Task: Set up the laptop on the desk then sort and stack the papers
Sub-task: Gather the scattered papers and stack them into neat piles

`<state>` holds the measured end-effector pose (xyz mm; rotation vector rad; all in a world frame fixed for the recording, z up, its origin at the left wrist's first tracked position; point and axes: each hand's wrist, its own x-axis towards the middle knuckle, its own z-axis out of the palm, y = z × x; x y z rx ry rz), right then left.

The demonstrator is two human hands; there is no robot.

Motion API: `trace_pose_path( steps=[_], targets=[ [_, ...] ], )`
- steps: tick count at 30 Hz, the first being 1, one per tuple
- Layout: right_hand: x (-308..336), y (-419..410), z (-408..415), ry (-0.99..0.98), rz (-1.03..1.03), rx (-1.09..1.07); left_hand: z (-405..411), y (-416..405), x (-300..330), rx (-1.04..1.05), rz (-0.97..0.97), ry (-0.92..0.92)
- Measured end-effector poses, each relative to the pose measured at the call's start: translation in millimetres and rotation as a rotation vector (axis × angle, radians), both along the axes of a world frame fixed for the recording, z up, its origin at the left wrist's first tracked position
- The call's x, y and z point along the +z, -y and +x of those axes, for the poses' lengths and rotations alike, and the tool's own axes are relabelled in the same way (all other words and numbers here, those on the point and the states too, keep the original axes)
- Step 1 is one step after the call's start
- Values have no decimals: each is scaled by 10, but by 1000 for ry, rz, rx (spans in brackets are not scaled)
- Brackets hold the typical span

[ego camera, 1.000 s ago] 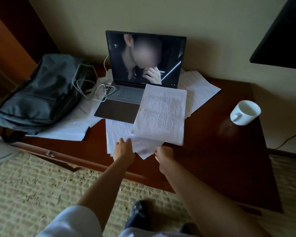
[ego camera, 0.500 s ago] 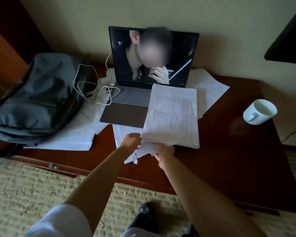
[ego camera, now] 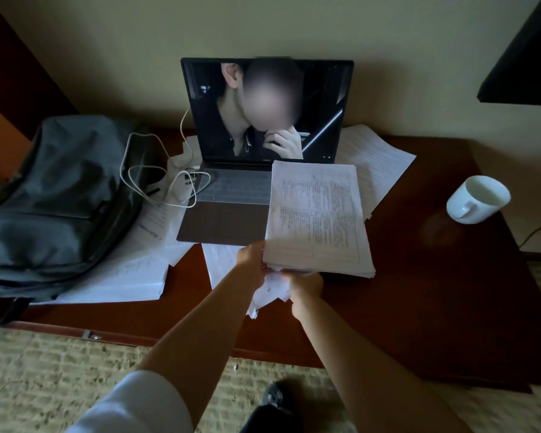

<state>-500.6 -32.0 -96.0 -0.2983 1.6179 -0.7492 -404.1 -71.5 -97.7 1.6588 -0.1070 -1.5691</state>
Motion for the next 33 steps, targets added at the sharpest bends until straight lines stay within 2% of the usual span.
trace_pose_path(
  steps=[5,8,13,17,26,28,33],
  targets=[
    [-136,-6,-37,-79,29,-45,-34,158,-211,27,24,59],
    [-182,-70,-177,-142,83,102,-19,185,-279,48,28,132],
    [-194,-267,-499,-82,94,73,-162,92,-23,126,-62,12],
    [-159,-410,-783,26,73,97,-250,-6,91,98,-97,-13],
    [191,-536,-1587,162,-41,203,-913,-325,233,-210,52,286],
    [242,-587,-1681,141,-41,271,-1052,-364,235,-219,52,301],
    [267,-649,-1931,154,-41,328,-1162,-473,200,-180,43,473]
  ],
)
